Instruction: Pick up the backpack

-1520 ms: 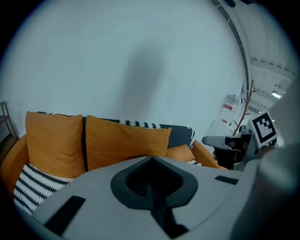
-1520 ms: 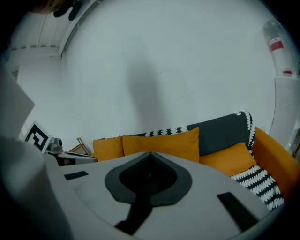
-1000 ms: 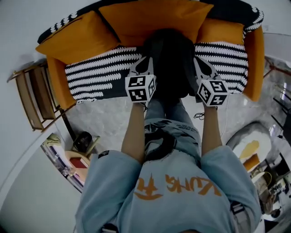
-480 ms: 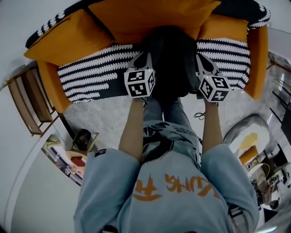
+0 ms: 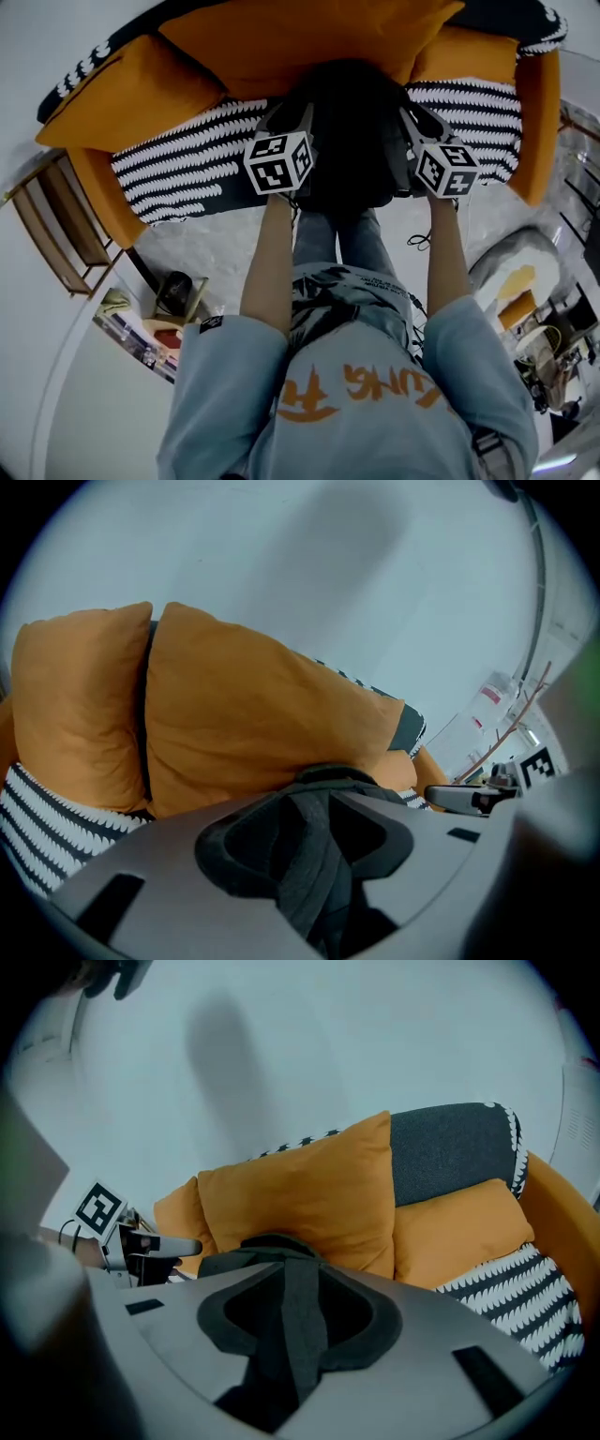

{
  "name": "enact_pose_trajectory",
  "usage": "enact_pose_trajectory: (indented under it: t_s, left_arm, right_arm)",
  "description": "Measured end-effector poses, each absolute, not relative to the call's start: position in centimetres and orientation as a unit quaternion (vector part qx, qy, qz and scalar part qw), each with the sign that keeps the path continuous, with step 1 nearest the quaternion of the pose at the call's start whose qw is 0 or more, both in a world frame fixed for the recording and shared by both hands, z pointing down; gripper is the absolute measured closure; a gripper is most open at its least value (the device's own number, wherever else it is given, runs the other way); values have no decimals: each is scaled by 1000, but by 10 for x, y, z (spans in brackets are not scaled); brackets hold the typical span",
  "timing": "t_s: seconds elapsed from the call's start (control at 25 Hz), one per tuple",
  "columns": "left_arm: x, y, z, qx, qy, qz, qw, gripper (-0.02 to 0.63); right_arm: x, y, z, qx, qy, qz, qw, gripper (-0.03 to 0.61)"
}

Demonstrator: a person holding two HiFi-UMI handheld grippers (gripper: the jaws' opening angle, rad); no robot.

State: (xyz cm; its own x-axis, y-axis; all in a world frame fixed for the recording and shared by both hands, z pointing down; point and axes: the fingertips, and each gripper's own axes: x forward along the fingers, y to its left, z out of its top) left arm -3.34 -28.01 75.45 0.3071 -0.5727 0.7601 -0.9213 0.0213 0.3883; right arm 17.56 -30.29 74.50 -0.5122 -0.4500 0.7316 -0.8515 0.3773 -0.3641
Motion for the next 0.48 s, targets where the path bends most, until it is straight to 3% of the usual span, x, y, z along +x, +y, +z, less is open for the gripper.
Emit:
enact_pose_trajectory:
  t_s: [0.12, 0.48]
  left_arm:
    - [-27, -288, 767, 669, -540, 173, 480, 387]
    - [-5, -290, 799, 670, -434, 138, 586, 376]
  right_arm:
    - [174, -308, 762, 397, -783, 386, 284, 437]
    - [163, -314, 801, 347, -754, 489, 268, 377]
